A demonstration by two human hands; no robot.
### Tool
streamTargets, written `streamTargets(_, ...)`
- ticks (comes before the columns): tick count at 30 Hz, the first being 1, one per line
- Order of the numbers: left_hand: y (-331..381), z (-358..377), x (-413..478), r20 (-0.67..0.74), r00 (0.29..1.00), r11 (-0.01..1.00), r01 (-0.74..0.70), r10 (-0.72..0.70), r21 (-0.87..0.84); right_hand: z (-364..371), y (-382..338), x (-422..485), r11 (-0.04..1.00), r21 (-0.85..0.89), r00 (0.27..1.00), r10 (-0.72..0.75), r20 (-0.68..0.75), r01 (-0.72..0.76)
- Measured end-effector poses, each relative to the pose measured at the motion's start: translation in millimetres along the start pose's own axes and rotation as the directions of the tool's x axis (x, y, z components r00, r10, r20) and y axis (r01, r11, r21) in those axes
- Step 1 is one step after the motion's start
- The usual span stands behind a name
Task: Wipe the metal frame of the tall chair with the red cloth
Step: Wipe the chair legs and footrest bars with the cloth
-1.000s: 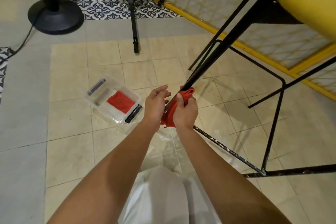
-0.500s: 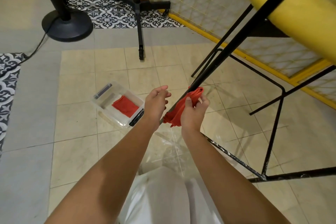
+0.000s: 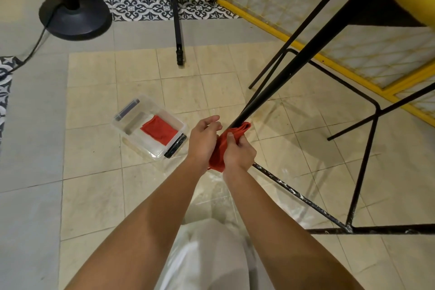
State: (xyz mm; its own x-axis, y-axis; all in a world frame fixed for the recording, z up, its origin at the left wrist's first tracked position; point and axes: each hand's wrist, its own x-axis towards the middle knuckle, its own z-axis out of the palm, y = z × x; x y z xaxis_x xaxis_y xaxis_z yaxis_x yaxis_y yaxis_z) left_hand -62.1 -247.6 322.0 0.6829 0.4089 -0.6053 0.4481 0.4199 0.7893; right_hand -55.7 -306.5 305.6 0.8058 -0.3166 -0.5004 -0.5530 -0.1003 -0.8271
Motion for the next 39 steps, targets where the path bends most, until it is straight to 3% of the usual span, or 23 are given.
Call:
streamTargets(8,-3.2,1.6,0.8,-0.005,1.0,1.0,-0.007,0.007,0.02,2.8,1.6,3.0,1.0,-0.004,1.0,0.004,-0.017,-0.004)
streamTargets(12,5.9,1.3,-6.9,-0.022,0.998,0.997,-0.056,0.058,0.058,-0.6,-10.1,-7.1,0.999,0.023,0.996,-0.048,-0.07,0.049)
streamTargets(20,43.3,7.3,-30.5,-0.028,0.986,0.985,-0.164,0.165,0.049,-22.6,-53.6,-29.5,0.967,0.092,0.972,-0.233,-0.041,0.236)
streamTargets(25,60.6,16.4,-51.4,-0.016,0.978,0.978,-0.209,0.209,0.014,-33.7,-80.4,-42.9,0.899,0.183,0.917,-0.388,-0.09,0.398)
streamTargets(31,72.9,23.3,-67.7,0.036,0.958,0.958,-0.284,0.286,-0.047,-42.4,-120.5,-52.1,0.847,0.272,0.889,-0.43,-0.155,0.457)
streamTargets(39,74.5,25.1,-63.2,0.054,0.957,0.958,-0.282,0.284,-0.047,-43.6,-120.6,-44.1,0.826,0.236,0.858,-0.487,-0.161,0.513)
